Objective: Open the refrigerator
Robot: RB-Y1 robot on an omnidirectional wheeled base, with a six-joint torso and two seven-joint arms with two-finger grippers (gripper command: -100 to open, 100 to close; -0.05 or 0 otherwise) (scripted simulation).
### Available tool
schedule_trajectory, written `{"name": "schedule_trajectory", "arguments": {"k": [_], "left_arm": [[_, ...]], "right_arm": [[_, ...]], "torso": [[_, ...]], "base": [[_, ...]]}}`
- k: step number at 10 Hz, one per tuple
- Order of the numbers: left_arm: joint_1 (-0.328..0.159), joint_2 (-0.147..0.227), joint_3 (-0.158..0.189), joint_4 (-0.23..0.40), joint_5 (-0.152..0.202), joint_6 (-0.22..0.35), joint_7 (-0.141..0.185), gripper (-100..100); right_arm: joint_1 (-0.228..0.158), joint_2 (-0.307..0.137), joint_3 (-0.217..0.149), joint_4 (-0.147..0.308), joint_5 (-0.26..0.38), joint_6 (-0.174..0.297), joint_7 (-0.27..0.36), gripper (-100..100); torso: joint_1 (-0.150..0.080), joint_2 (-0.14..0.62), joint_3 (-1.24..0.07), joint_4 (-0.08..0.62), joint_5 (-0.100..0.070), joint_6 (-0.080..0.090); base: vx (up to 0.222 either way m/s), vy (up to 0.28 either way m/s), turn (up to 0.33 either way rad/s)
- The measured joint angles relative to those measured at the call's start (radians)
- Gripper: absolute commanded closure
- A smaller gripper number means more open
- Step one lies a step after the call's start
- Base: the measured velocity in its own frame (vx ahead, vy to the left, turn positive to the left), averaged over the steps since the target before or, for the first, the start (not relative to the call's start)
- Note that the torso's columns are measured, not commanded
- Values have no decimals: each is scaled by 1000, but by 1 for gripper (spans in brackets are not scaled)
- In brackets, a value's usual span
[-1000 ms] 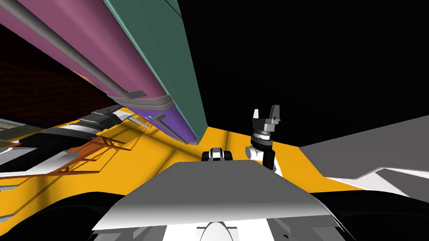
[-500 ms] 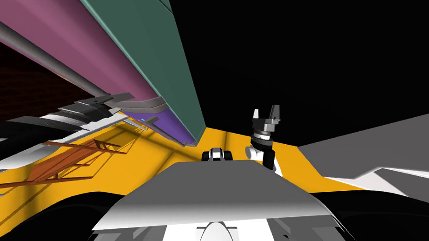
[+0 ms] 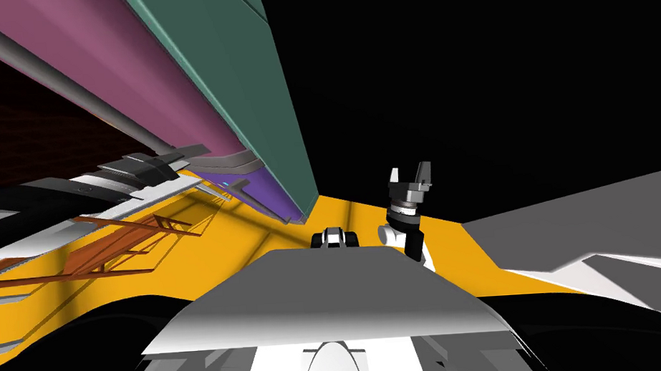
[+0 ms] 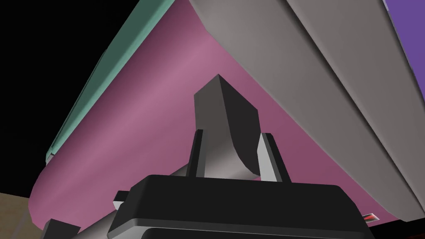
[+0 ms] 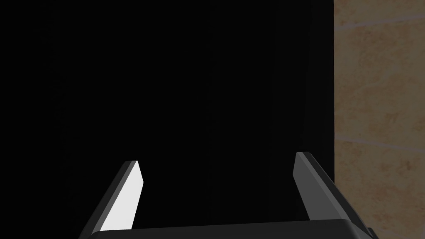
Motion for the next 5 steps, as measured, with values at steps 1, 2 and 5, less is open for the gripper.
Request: {"name": "schedule_trajectory", "arguments": {"k": [1, 2, 5], "left_arm": [[3, -1, -6, -19, 5, -17, -3, 100], [11, 2, -2, -31, 7, -31, -2, 100], [36, 4, 13, -73, 21, -79, -2, 100]], "right_arm": [[0, 0, 0, 0, 0, 0, 0, 0], [0, 0, 0, 0, 0, 0, 0, 0], [0, 0, 0, 0, 0, 0, 0, 0]], "torso": [[6, -2, -2, 1, 0, 0], [2, -7, -6, 0, -2, 0], [-3, -14, -12, -2, -5, 3]], "base": [[-177, 210, 6], [-201, 196, 49], [-198, 277, 33]]}}
